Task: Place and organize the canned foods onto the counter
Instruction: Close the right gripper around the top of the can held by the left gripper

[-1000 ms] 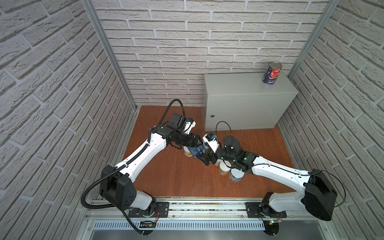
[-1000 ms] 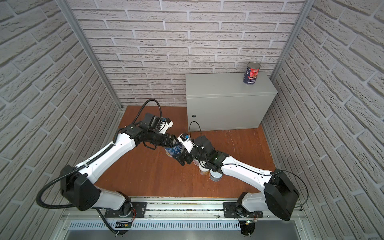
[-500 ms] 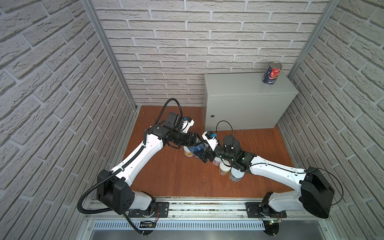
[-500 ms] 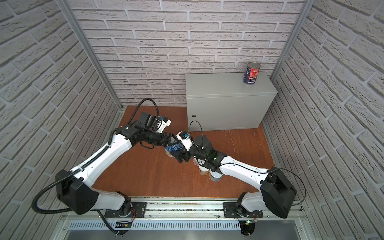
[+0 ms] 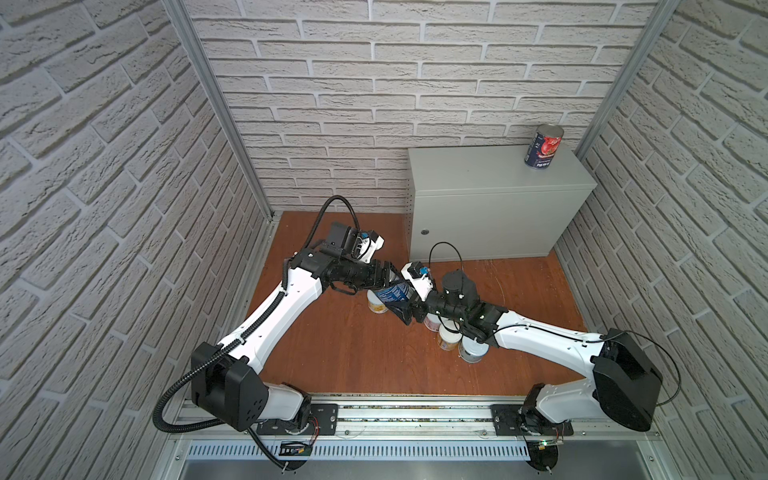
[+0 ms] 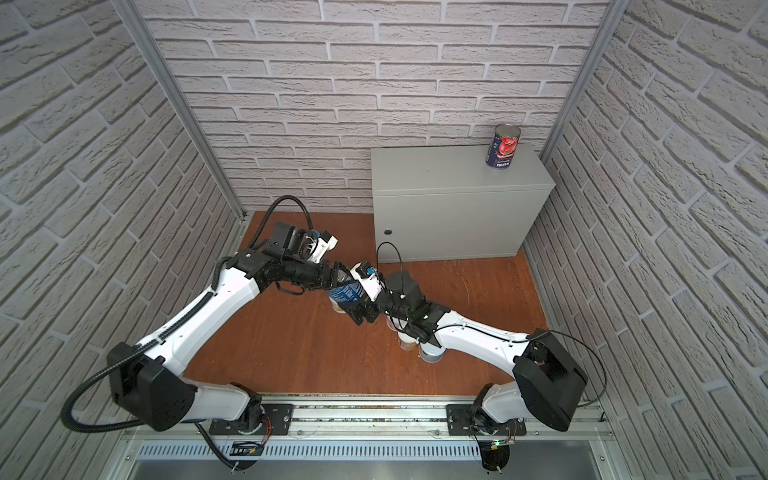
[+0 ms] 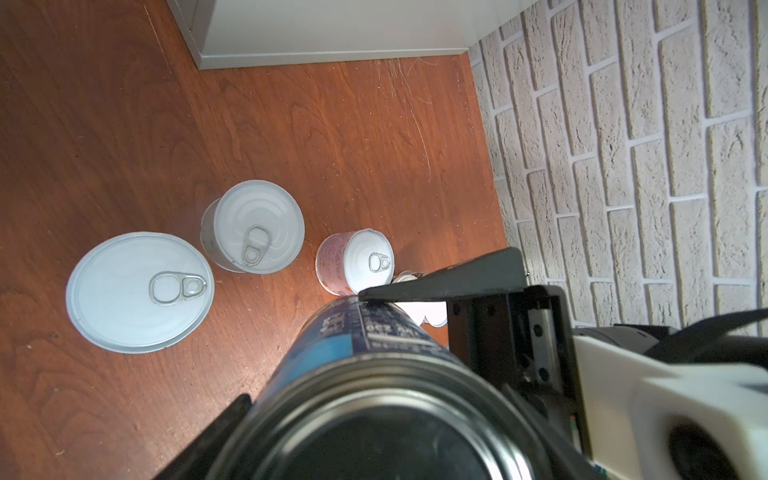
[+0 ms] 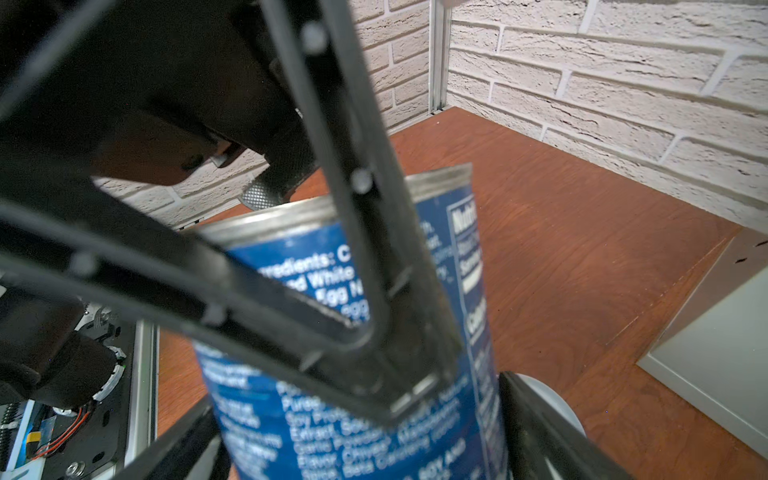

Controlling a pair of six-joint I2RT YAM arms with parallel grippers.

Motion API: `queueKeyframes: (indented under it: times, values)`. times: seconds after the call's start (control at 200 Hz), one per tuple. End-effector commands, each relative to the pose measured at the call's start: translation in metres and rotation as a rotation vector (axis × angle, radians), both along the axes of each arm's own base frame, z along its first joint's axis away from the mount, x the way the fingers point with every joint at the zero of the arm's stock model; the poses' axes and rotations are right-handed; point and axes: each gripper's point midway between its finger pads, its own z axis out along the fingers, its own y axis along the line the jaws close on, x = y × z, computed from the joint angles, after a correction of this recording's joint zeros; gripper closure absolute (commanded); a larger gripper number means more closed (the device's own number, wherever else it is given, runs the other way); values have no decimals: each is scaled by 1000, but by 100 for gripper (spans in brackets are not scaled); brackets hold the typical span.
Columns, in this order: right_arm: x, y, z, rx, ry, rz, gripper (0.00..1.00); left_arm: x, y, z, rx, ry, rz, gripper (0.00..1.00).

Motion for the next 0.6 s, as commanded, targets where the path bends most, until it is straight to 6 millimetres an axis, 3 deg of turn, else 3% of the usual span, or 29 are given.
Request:
queueKeyframes:
  times: [0.0, 0.595]
  values:
    - [3, 10, 12, 48, -20, 10, 7, 4, -16, 52, -172, -134, -63, 80]
    - [13, 31, 19, 101, -45, 53, 7, 9, -15, 43, -196, -100, -49, 81]
